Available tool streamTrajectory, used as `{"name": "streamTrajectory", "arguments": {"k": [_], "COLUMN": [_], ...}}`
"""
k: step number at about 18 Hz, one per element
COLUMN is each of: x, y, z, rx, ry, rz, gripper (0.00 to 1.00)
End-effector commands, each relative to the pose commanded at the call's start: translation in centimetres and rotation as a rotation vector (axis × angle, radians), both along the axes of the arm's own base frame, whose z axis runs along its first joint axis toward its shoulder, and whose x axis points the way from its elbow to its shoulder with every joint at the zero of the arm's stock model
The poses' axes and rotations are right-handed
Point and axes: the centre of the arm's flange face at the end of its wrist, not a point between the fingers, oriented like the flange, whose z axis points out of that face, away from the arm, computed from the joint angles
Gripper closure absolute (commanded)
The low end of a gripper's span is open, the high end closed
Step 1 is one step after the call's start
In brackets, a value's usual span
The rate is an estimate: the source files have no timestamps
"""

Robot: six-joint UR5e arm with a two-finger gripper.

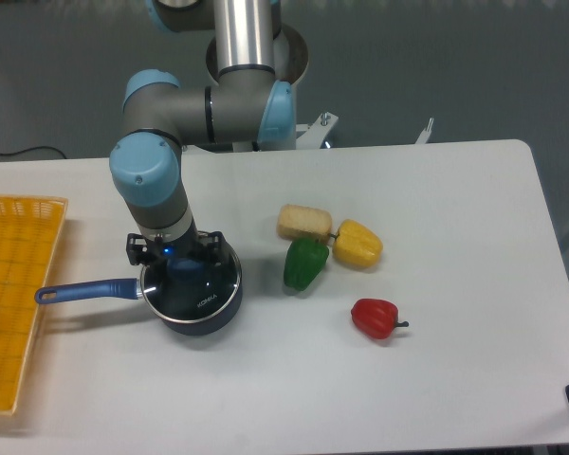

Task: Open the lid
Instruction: 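Close the gripper around the blue lid knob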

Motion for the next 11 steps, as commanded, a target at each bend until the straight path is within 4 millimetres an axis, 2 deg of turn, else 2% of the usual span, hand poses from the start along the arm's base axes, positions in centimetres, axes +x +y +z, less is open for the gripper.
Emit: {"name": "streamTrajectory", "arguments": {"k": [11], "x": [-0.04], "y": [0.29], "z": [-0.05], "rx": [0.004], "ry": [0.020], "rz": [-0.003], "gripper": [0.02]}}
